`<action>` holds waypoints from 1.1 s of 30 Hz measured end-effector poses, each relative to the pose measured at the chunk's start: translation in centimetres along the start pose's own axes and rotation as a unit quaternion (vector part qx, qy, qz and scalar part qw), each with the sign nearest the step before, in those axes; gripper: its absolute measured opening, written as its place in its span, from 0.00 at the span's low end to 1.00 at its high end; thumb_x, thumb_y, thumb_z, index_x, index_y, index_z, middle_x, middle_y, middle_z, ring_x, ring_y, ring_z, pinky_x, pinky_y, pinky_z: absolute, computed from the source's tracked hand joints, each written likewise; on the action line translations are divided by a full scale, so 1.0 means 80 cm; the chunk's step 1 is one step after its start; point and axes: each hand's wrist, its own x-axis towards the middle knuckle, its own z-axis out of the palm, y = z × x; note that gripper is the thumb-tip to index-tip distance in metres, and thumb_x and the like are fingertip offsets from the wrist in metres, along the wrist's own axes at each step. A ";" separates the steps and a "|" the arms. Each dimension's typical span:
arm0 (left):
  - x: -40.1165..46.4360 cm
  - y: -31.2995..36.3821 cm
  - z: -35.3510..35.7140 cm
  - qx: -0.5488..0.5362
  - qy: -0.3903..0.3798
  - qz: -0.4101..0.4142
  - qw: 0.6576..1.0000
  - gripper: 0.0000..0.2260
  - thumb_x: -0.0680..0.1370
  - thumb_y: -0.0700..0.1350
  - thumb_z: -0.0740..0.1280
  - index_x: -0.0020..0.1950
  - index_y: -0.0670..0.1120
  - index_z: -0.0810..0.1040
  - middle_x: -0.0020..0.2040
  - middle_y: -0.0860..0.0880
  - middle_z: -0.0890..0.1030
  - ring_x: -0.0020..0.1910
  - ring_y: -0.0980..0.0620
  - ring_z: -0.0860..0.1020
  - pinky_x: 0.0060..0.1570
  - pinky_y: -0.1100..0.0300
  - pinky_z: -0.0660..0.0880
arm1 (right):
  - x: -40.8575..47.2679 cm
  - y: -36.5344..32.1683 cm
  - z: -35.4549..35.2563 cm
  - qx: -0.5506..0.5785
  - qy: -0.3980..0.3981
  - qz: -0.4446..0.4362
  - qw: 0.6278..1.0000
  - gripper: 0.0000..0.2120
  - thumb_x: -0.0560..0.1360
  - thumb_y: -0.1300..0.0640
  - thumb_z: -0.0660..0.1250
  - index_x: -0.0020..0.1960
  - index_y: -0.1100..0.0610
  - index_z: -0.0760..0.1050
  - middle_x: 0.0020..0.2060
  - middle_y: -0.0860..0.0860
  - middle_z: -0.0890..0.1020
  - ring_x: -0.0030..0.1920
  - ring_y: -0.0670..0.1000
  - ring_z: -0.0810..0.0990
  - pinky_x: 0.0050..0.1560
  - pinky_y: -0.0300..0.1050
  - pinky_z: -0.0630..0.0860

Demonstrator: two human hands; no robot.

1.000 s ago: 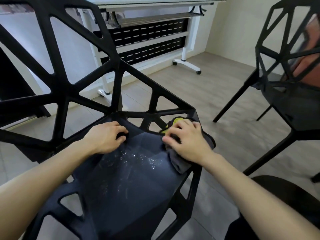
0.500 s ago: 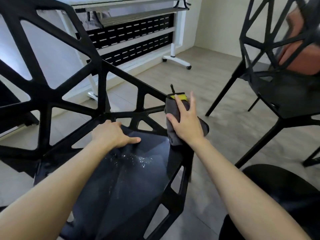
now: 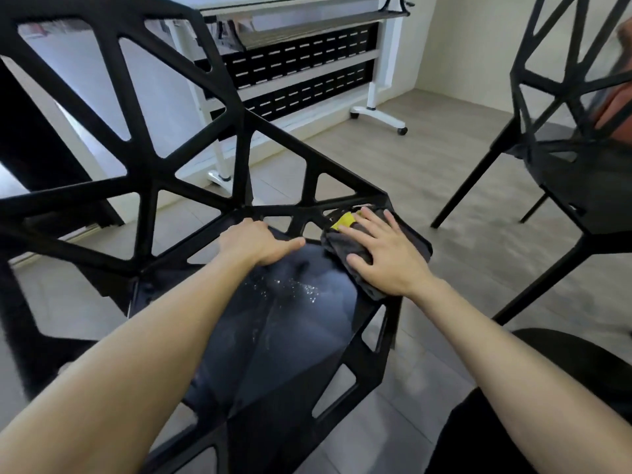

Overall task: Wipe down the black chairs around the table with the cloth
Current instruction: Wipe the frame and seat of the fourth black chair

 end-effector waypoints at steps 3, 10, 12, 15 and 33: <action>-0.016 -0.031 -0.006 -0.056 -0.032 0.057 0.996 0.37 0.79 0.76 0.59 0.73 0.48 0.80 0.71 0.44 0.81 0.71 0.41 0.78 0.67 0.46 0.76 | -0.044 -0.031 0.007 0.035 -0.005 -0.015 0.999 0.30 0.80 0.39 0.54 0.81 0.41 0.68 0.84 0.49 0.63 0.85 0.45 0.52 0.85 0.52 0.43; -0.141 -0.119 0.035 0.016 0.169 0.175 0.970 0.25 0.81 0.66 0.60 0.68 0.52 0.79 0.63 0.52 0.81 0.61 0.45 0.81 0.62 0.45 0.79 | -0.072 -0.077 0.016 0.037 0.054 0.025 0.998 0.27 0.79 0.40 0.59 0.77 0.41 0.74 0.79 0.50 0.72 0.82 0.47 0.62 0.84 0.52 0.53; -0.144 -0.130 0.030 0.009 0.195 0.211 0.958 0.22 0.82 0.65 0.60 0.64 0.52 0.80 0.59 0.53 0.82 0.58 0.47 0.81 0.61 0.47 0.79 | -0.079 -0.099 0.019 0.041 0.066 0.044 0.996 0.27 0.79 0.40 0.58 0.76 0.42 0.75 0.78 0.50 0.73 0.82 0.47 0.64 0.84 0.53 0.54; -0.114 -0.162 0.011 0.038 0.201 0.269 0.941 0.15 0.84 0.58 0.66 0.60 0.48 0.82 0.57 0.52 0.83 0.61 0.48 0.80 0.64 0.51 0.76 | -0.080 -0.145 0.032 0.029 0.076 0.069 0.994 0.28 0.79 0.39 0.56 0.77 0.43 0.74 0.78 0.51 0.73 0.82 0.48 0.64 0.84 0.55 0.53; -0.270 -0.305 0.064 0.064 0.363 0.067 0.927 0.27 0.84 0.52 0.60 0.25 0.48 0.74 0.23 0.53 0.67 0.24 0.49 0.68 0.36 0.57 0.61 | 0.037 -0.163 0.038 -0.051 -0.182 -0.090 0.978 0.46 0.76 0.26 0.41 0.87 0.50 0.49 0.86 0.55 0.40 0.86 0.51 0.38 0.84 0.54 0.36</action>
